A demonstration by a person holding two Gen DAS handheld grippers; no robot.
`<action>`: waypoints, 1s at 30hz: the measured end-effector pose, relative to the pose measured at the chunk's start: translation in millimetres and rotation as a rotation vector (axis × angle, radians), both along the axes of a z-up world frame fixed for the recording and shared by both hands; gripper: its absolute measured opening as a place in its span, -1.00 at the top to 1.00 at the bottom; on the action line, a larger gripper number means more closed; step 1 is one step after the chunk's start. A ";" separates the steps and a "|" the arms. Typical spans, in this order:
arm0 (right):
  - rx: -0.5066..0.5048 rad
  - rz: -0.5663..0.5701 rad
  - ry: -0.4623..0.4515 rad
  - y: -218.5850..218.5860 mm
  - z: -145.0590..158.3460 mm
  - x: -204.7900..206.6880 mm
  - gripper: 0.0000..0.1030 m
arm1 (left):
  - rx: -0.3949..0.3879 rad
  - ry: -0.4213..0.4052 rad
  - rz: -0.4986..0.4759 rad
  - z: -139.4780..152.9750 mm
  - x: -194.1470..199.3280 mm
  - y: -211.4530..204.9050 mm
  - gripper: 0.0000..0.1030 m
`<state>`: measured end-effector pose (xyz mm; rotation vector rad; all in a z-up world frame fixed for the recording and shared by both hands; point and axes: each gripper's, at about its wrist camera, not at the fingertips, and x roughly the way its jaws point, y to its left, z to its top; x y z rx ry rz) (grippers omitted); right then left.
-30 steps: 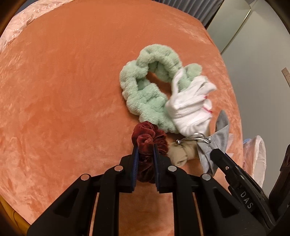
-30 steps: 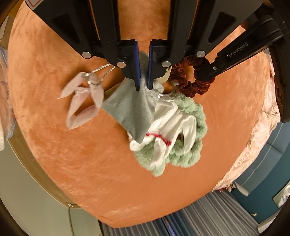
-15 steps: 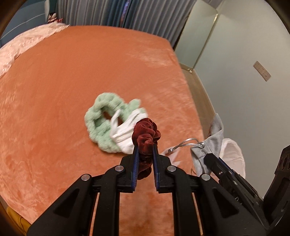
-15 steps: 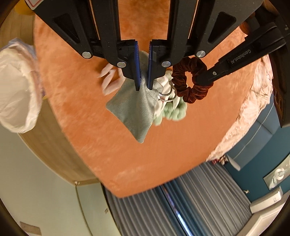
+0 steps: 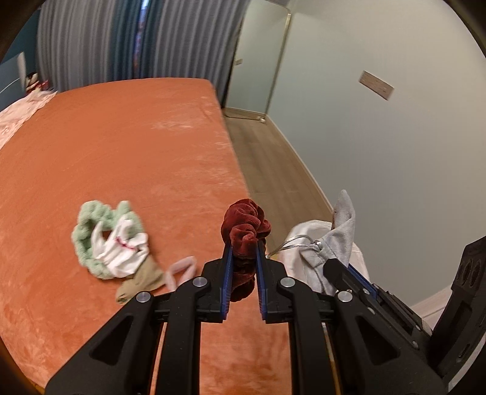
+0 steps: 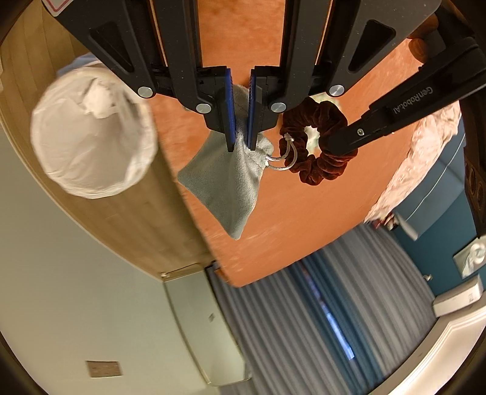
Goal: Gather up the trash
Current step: 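Carry the red scrunchie and grey pouch in both grippers over the trash bin, then open both grippers to drop the scrunchie and pouch into the bin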
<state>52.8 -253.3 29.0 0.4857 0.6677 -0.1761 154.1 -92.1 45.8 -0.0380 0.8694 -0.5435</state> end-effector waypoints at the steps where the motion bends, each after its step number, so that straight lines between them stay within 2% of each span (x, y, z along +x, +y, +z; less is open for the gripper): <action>1: 0.000 -0.016 0.000 -7.7 0.1 -4.4 0.84 | -0.006 0.003 -0.027 1.5 -3.8 -12.7 0.73; 7: 0.012 -0.112 0.004 -55.3 -6.0 -32.3 0.84 | -0.025 0.024 -0.135 -0.2 -17.0 -71.4 0.73; 17: 0.036 -0.227 0.034 -113.8 -26.6 -63.4 0.84 | -0.057 0.076 -0.245 -14.8 -22.0 -143.3 0.72; 20: 0.047 -0.249 0.041 -123.5 -32.5 -68.3 0.84 | -0.079 0.082 -0.262 -17.5 -24.4 -158.4 0.65; 21: 0.051 -0.256 0.043 -126.3 -34.6 -68.2 0.84 | -0.079 0.081 -0.261 -17.7 -24.7 -162.3 0.56; 22: 0.054 -0.261 0.045 -128.8 -35.9 -69.3 0.84 | -0.077 0.079 -0.263 -18.7 -25.7 -167.4 0.44; 24: 0.056 -0.267 0.047 -130.1 -34.0 -74.6 0.84 | -0.053 0.063 -0.254 -18.9 -26.9 -171.4 0.34; 27: 0.061 -0.274 0.051 -134.3 -35.4 -73.6 0.84 | -0.007 0.018 -0.259 -19.1 -32.5 -177.7 0.33; 30: 0.067 -0.275 0.051 -135.4 -37.0 -72.5 0.84 | 0.014 0.010 -0.253 -21.0 -32.2 -177.9 0.33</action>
